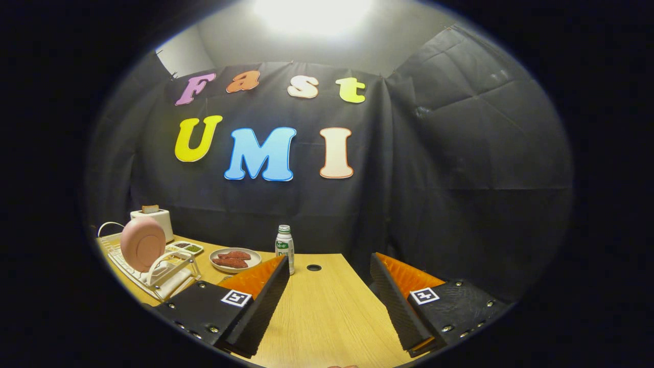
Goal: Take the plate from the dish rack, then take the spoon from the basket and place it into the plate.
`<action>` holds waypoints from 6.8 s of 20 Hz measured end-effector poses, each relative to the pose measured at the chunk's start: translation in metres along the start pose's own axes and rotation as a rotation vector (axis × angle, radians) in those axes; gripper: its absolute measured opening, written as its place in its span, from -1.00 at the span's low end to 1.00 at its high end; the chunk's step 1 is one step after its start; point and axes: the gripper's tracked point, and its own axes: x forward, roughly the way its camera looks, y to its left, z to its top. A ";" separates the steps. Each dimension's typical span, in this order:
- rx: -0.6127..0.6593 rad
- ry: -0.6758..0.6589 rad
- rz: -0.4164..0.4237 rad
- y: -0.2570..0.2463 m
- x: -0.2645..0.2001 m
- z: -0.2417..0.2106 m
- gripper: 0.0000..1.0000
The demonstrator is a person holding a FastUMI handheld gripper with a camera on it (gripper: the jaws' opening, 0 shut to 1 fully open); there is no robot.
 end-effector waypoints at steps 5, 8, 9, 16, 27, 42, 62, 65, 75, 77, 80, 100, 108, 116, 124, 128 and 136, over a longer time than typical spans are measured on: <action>0.012 -0.016 0.002 0.022 -0.031 0.046 0.94; 0.021 -0.041 0.016 0.041 -0.043 0.072 0.94; 0.027 -0.046 0.026 0.049 -0.045 0.078 0.94; 0.055 -0.038 0.145 0.124 -0.043 0.112 0.94; 0.111 0.064 0.409 0.284 0.003 0.120 0.95; 0.141 0.710 0.493 0.406 0.068 -0.007 0.96; 0.009 1.306 0.493 0.449 0.058 -0.109 0.39; -0.044 1.368 0.462 0.442 0.054 -0.116 -0.08; -0.176 1.396 0.367 0.437 0.054 -0.111 -0.09; -0.225 1.368 0.357 0.436 0.059 -0.105 -0.09; -0.321 1.318 0.342 0.434 0.069 -0.095 -0.09; 0.176 1.307 0.502 0.396 -0.009 -0.026 -0.09; 0.545 1.398 0.607 0.371 -0.104 -0.051 -0.09; 0.595 1.487 0.568 0.362 -0.188 -0.125 -0.10; 0.637 1.549 0.523 0.393 -0.213 -0.184 -0.10; 0.592 1.525 0.573 0.404 -0.208 -0.187 -0.10; 0.526 1.498 0.502 0.368 -0.193 -0.203 0.24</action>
